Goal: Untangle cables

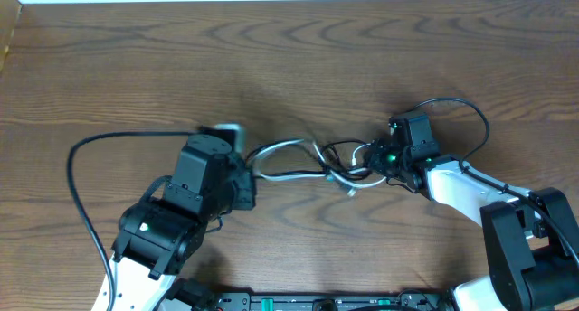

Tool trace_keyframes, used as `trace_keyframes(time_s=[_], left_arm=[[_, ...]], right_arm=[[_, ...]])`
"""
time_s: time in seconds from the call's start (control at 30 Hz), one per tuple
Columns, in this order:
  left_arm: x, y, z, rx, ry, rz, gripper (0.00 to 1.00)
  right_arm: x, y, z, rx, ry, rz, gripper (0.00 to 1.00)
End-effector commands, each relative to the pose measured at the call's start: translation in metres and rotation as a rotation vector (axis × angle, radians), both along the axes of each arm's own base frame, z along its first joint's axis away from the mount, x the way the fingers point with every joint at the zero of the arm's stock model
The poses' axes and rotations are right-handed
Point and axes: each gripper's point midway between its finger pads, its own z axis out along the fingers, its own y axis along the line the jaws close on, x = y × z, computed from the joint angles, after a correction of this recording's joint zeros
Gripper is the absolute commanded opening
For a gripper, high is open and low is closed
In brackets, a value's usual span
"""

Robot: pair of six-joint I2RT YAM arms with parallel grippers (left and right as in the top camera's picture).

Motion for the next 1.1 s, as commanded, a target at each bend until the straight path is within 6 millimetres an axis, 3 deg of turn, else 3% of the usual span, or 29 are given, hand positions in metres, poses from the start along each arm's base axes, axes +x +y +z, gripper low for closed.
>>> trace_keyframes(time_s=[0.0,0.2,0.27,0.33,0.43,0.8,1.07], left_arm=[[0.013,0.041,0.01,0.075,-0.047,0.284,0.08],[0.01,0.043,-0.014,0.131,0.06,0.311,0.08],[0.011,0.035,-0.023,0.118,0.108,0.285,0.15],[0.011,0.022,-0.032,0.083,0.162,0.238,0.27],[0.01,-0.008,-0.047,0.006,0.255,0.114,0.34],[0.008,-0.089,-0.089,-0.215,0.485,-0.172,0.42],[-0.001,-0.12,-0.106,-0.201,0.517,-0.251,0.43]], right_arm=[[-0.001,-0.025,-0.015,-0.108,0.012,-0.061,0.01],[-0.001,-0.025,-0.015,-0.107,0.012,-0.061,0.01],[-0.001,-0.025,-0.015,-0.107,0.012,-0.061,0.01],[-0.001,-0.025,-0.015,-0.107,0.012,-0.061,0.01],[-0.001,-0.025,-0.015,-0.107,0.011,-0.061,0.03],[-0.001,-0.025,-0.015,-0.107,0.012,-0.061,0.15],[-0.001,-0.025,-0.015,-0.108,0.012,-0.061,0.21]])
